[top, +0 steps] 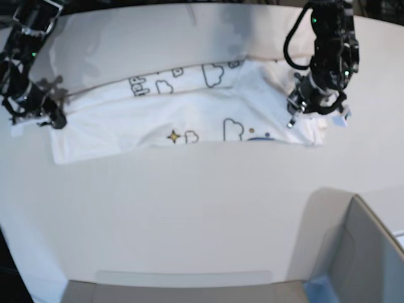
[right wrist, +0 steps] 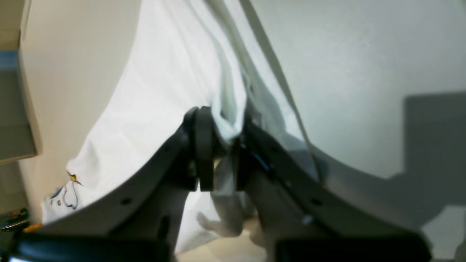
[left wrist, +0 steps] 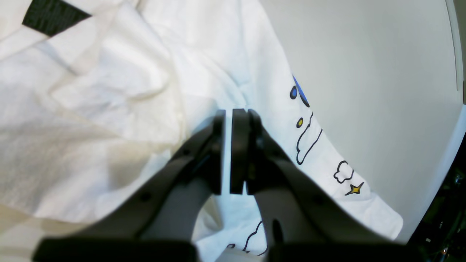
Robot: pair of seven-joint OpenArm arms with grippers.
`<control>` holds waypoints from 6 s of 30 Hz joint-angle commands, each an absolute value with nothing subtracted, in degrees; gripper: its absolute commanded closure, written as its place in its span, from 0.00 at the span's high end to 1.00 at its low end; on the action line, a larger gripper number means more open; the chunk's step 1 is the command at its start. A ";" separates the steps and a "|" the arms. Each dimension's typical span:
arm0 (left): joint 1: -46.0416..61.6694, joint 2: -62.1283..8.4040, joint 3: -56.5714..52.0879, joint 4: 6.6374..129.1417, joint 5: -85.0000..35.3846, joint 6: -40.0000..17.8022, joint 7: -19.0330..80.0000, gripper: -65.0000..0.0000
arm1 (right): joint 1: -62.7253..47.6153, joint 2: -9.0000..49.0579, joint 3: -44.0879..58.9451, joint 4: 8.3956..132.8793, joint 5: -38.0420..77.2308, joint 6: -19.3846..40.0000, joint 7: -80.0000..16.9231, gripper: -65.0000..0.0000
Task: Layout the t-shirt on the table in an organized manner, then fold the t-shirt properly
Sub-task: 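Pull the shirt's end with the right gripper to straighten the strip, then grasp the shirt's end with the right gripper and fold it toward the middle, then grasp the shirt's other end with the left gripper and fold it inward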
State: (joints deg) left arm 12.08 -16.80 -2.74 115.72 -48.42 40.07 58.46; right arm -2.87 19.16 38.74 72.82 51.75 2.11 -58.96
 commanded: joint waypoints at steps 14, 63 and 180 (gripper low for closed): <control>11.56 -17.19 -2.68 115.74 -48.40 40.00 58.15 0.04 | -11.91 18.95 46.02 91.56 49.19 0.48 -62.11 0.50; 11.82 -17.36 -3.12 115.82 -48.48 40.00 58.42 0.04 | -1.36 17.19 8.40 104.57 24.75 2.33 -62.02 0.00; 11.21 -30.73 -2.51 105.89 -42.33 40.00 60.09 0.48 | -9.45 13.85 -9.45 105.10 9.80 2.42 -54.37 0.49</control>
